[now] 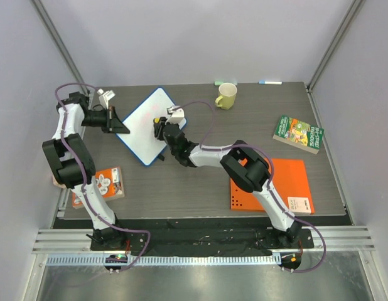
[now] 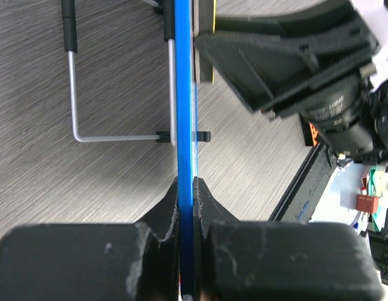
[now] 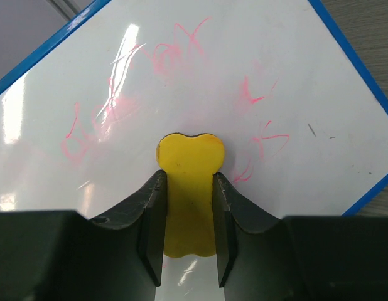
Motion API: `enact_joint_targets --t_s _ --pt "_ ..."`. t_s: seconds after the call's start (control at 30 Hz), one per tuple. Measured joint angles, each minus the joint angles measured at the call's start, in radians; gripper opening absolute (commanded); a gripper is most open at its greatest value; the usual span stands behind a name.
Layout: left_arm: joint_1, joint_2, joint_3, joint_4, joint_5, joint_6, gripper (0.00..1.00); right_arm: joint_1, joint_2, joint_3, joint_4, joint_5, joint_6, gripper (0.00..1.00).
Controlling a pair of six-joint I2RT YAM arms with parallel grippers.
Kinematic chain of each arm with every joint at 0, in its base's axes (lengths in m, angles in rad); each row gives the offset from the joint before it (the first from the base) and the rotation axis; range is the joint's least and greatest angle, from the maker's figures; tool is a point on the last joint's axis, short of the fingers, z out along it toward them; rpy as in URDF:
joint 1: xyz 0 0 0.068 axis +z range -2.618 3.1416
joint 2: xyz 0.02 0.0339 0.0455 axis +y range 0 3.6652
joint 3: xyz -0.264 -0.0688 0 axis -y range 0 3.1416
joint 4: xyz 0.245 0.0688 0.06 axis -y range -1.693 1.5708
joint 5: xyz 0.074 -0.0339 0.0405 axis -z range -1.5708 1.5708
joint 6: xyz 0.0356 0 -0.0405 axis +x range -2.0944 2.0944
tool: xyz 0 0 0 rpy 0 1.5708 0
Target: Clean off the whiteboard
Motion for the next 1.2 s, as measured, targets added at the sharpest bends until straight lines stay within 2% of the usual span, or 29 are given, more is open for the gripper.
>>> enact_joint_targets --t_s 0.3,0.67,0.83,1.2 --pt "0.0 0.002 0.021 -0.035 -0.011 0.034 0.0 0.079 -0.014 -0.111 0.146 0.046 0.021 0.01" --pt "-0.011 0.005 0.031 -0.051 -0.016 0.045 0.0 0.098 -0.019 -0.127 0.147 0.15 0.094 0.01" --pt "-0.024 0.031 0.068 -0.082 -0.017 0.077 0.0 0.072 -0.026 -0.142 0.114 0.183 0.129 0.01" --pt "-0.023 0.046 0.074 -0.086 -0.018 0.085 0.0 -0.047 -0.005 -0.051 0.037 0.099 0.147 0.01"
